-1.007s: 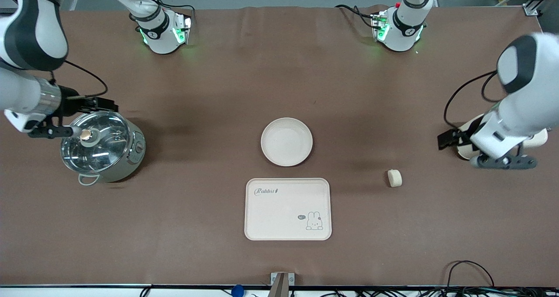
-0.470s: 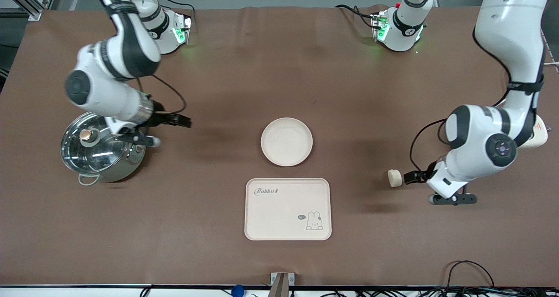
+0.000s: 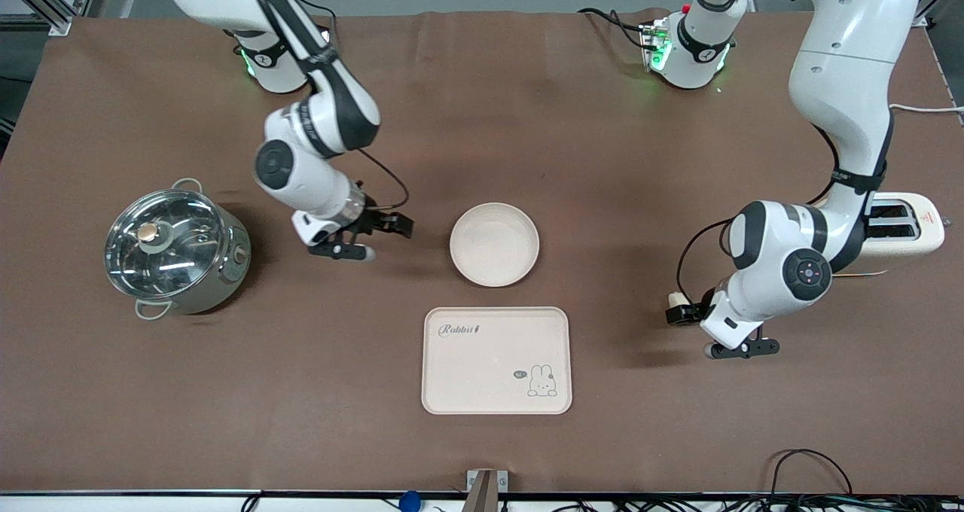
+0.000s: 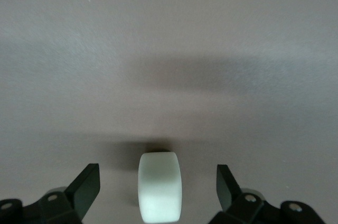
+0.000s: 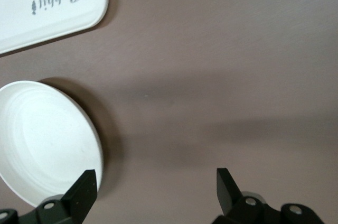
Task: Place bun in plate and plate on tray
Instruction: 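Grasp the bun with the left gripper while the right gripper reaches the plate, then carry the bun over the plate while the right gripper grips the rim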
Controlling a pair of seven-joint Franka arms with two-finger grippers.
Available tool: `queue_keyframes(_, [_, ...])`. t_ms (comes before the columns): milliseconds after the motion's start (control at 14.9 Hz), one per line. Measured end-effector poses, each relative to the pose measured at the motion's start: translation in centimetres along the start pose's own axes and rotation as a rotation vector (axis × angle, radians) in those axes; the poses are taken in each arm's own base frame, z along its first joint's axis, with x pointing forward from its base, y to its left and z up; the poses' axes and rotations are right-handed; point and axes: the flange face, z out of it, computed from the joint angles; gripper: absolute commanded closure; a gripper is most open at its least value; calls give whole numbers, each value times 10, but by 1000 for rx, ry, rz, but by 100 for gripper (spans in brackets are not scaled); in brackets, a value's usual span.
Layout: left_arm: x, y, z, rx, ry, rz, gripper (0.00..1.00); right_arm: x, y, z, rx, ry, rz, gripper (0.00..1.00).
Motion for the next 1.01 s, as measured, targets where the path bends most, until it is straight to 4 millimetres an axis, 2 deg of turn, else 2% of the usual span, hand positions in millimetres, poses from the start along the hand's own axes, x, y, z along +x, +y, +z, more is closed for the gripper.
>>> queue_keyframes(134, [-2, -1, 16, 1, -19, -2, 36, -12, -19, 22, 1, 9, 29, 0])
queue_keyframes(336, [-4, -2, 25, 2, -33, -2, 56, -20, -36, 41, 7, 24, 66, 0])
queue_keyframes(537, [-7, 6, 27, -2, -38, -16, 65, -26, -46, 61, 22, 63, 89, 1])
queue_keyframes(671, [-14, 25, 29, -9, -46, -74, 67, -28, -51, 69, 24, 67, 96, 3])
queue_keyframes(1007, [-44, 110, 28, -4, -72, -221, 66, -27, -52, 73, 20, 65, 99, 11])
